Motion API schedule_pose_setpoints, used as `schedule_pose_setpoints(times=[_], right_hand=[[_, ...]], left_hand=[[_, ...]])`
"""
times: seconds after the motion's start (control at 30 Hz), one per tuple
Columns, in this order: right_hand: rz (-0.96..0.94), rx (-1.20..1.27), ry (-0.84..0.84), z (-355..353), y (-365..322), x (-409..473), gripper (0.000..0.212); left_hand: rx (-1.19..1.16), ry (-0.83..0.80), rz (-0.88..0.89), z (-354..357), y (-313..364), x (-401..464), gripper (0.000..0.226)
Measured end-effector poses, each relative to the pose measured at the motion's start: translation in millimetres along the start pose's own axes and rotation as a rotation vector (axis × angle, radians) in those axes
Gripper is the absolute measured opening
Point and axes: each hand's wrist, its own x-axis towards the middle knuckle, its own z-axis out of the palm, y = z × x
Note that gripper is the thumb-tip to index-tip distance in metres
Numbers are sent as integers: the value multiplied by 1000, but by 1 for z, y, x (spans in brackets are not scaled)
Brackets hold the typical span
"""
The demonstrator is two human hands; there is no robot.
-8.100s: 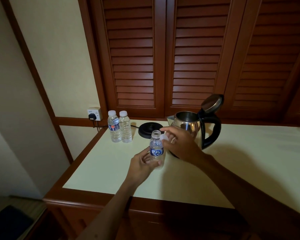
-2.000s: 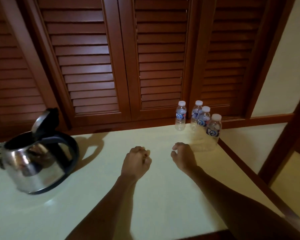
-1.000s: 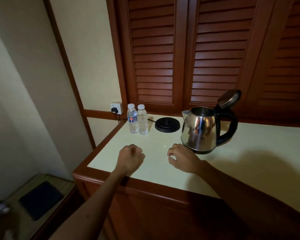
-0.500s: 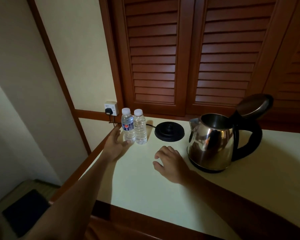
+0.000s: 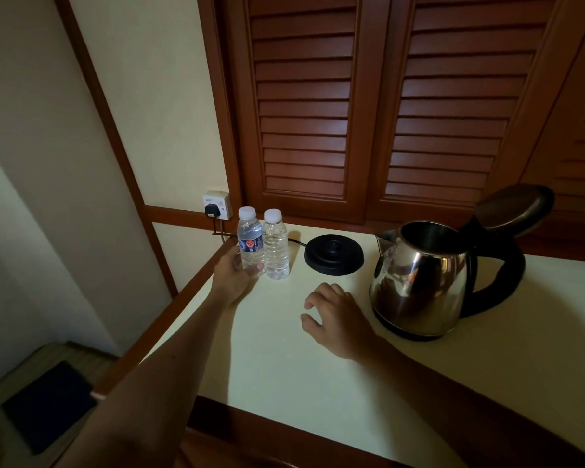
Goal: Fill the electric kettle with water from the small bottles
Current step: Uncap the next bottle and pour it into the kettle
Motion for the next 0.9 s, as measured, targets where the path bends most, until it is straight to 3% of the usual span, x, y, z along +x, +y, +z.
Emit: schedule_pose_setpoints(times=[0.2, 0.6, 0.9], right_hand=[[26, 30, 9, 0, -1, -4, 20], [187, 209, -209, -36, -25, -7, 21], [245, 443, 9, -115, -72, -6, 21]], left_hand=[[42, 97, -26, -5, 1, -35, 51], [87, -9, 15, -6, 17, -141, 58], [50, -123, 54, 21, 29, -177, 58]])
